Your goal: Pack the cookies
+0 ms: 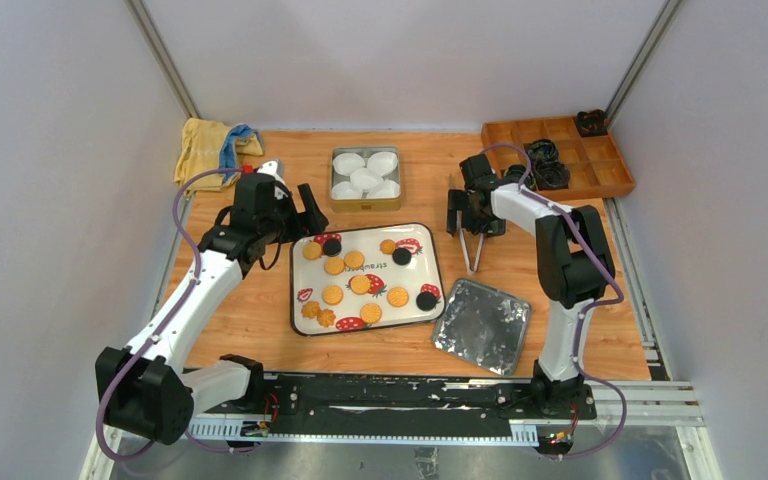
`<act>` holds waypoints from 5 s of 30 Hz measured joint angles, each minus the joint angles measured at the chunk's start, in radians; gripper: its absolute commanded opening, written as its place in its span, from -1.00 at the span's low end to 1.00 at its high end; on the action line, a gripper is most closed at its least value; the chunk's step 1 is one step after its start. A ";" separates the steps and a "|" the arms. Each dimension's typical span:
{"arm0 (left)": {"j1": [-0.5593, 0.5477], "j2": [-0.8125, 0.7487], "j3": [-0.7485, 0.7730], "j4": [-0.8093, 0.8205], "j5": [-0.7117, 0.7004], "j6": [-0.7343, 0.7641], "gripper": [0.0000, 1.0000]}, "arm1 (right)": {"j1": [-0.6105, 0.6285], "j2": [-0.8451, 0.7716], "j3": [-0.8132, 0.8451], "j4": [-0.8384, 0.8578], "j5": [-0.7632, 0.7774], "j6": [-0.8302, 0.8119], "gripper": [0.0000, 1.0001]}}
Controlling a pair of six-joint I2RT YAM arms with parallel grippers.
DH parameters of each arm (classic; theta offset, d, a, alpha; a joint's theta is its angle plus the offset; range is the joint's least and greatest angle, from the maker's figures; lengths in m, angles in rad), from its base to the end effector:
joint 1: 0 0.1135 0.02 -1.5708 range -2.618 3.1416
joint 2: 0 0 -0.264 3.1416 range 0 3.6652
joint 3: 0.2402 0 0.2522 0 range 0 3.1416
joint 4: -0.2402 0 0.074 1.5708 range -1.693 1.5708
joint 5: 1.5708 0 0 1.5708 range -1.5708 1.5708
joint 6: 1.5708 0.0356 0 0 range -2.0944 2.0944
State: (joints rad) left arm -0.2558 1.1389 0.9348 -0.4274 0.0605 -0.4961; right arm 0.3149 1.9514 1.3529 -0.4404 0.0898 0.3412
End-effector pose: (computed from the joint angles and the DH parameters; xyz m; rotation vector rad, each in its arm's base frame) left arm 0.2413 -0.0653 0.2977 -0.2347 2.2314 -0.4812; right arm 0.3906 0.1239 0.1758 0.0662 2.6068 0.1179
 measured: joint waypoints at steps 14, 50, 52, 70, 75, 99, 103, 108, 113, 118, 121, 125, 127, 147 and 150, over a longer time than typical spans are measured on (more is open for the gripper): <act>0.000 -0.005 -0.019 0.007 0.011 0.002 0.83 | 0.001 -0.021 -0.028 0.023 0.023 0.003 0.36; 0.000 -0.060 0.004 -0.020 -0.055 0.022 0.84 | 0.354 -0.354 0.063 -0.247 0.201 -0.134 0.12; 0.000 -0.058 0.003 -0.020 -0.058 0.022 0.84 | 0.387 -0.398 0.019 -0.246 0.202 -0.134 0.08; 0.000 -0.098 -0.015 -0.020 -0.060 0.002 0.84 | 0.602 -0.681 -0.347 -0.157 0.134 -0.058 0.28; 0.000 -0.115 -0.017 -0.020 -0.053 -0.005 0.84 | 0.647 -0.681 -0.396 -0.146 0.124 -0.015 0.29; 0.000 -0.139 -0.022 -0.024 -0.053 -0.006 0.84 | 0.648 -0.552 -0.396 -0.073 0.161 0.025 -0.22; 0.000 -0.140 -0.023 -0.024 -0.053 -0.006 0.84 | 0.648 -0.552 -0.389 -0.072 0.144 0.026 -0.43; 0.000 -0.150 -0.023 -0.024 -0.053 -0.006 0.83 | 0.648 -0.552 -0.377 -0.071 0.116 0.033 -0.57; 0.000 -0.154 -0.023 -0.024 -0.053 -0.006 0.79 | 0.648 -0.560 -0.369 -0.078 0.112 0.038 -0.69; 0.000 -0.161 -0.023 -0.024 -0.053 -0.006 0.74 | 0.648 -0.587 -0.328 -0.100 0.119 0.037 -0.70; 0.000 -0.166 -0.023 -0.024 -0.053 -0.006 0.75 | 0.648 -0.600 -0.277 -0.111 0.134 0.027 -0.71; 0.000 -0.166 -0.023 -0.024 -0.053 -0.006 0.77 | 0.647 -0.581 -0.172 -0.113 0.174 -0.009 -0.72; 0.000 -0.163 -0.023 -0.024 -0.053 -0.006 0.77 | 0.639 -0.536 -0.087 -0.113 0.191 -0.038 -0.74; 0.000 -0.145 -0.022 -0.033 -0.097 0.018 0.79 | 0.345 0.120 0.529 -0.085 0.143 -0.227 -0.85; 0.000 -0.145 -0.022 -0.036 -0.100 0.018 0.79 | 0.340 0.137 0.561 -0.084 0.125 -0.238 -0.85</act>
State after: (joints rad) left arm -0.2558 0.9939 0.9127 -0.4633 -0.0391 -0.4778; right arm 0.6544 2.0888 1.9137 -0.5240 0.2146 0.1036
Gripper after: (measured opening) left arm 0.896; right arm 0.459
